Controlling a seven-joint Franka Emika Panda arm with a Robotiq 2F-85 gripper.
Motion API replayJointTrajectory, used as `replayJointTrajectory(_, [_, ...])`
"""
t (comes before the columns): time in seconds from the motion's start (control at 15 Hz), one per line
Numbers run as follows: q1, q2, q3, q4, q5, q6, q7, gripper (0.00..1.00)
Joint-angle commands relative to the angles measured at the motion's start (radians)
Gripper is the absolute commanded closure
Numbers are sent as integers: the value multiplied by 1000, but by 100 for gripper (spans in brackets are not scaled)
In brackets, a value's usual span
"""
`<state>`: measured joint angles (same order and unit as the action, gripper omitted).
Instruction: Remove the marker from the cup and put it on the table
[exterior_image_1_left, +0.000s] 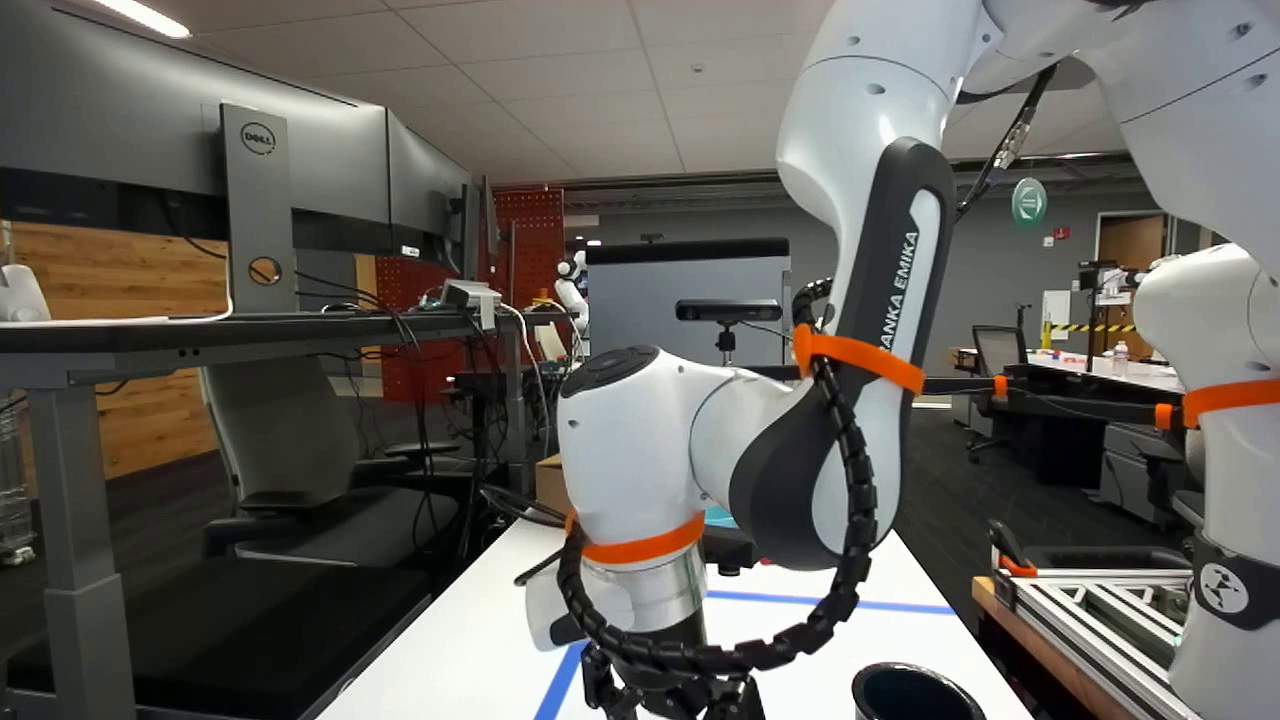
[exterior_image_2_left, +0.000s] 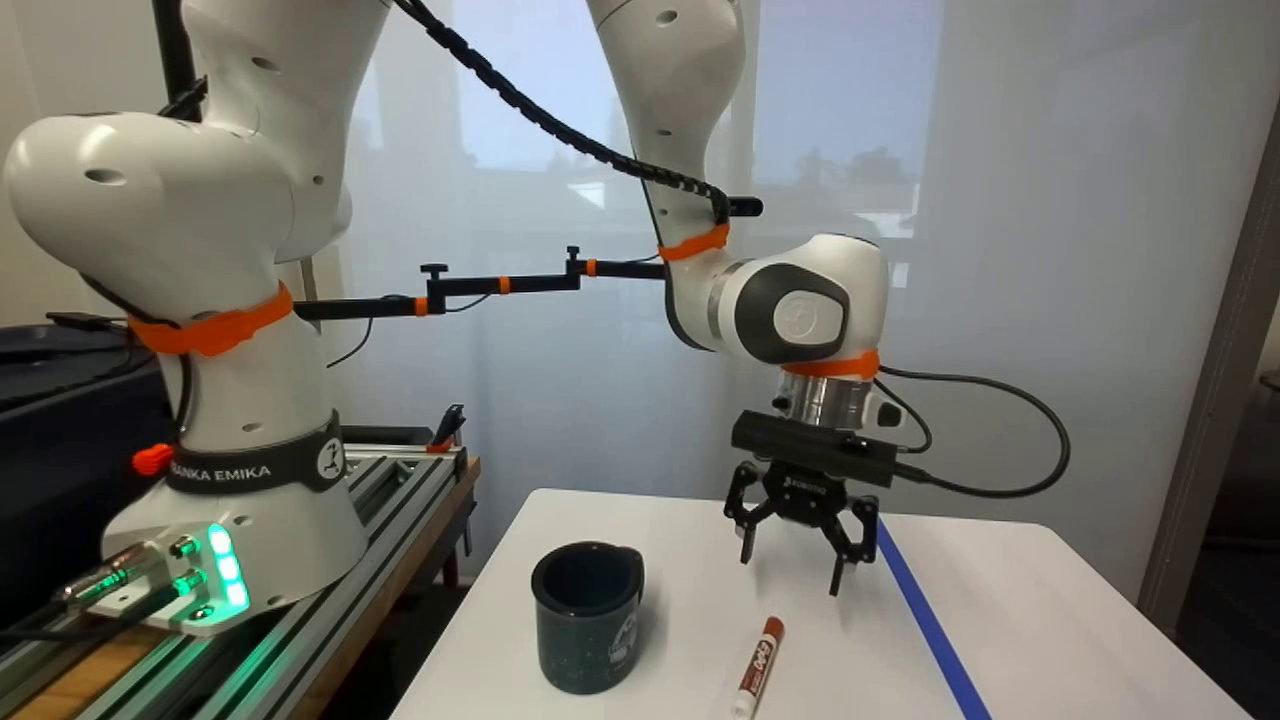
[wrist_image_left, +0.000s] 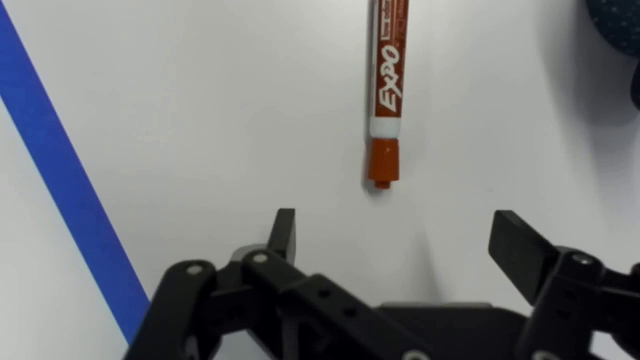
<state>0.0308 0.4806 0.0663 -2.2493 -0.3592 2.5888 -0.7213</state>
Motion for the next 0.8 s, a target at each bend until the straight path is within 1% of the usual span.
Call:
replayJointTrajectory(0.0, [-26, -157, 28, -108, 55, -20, 47, 0])
replayJointTrajectory(0.27, [-32, -370, 34, -255, 152, 4, 162, 0])
replayJointTrajectory(0.53, [-8, -584, 11, -392, 191, -2, 324, 0])
replayJointTrajectory(0.73, [6, -743, 5, -508, 246, -26, 440, 0])
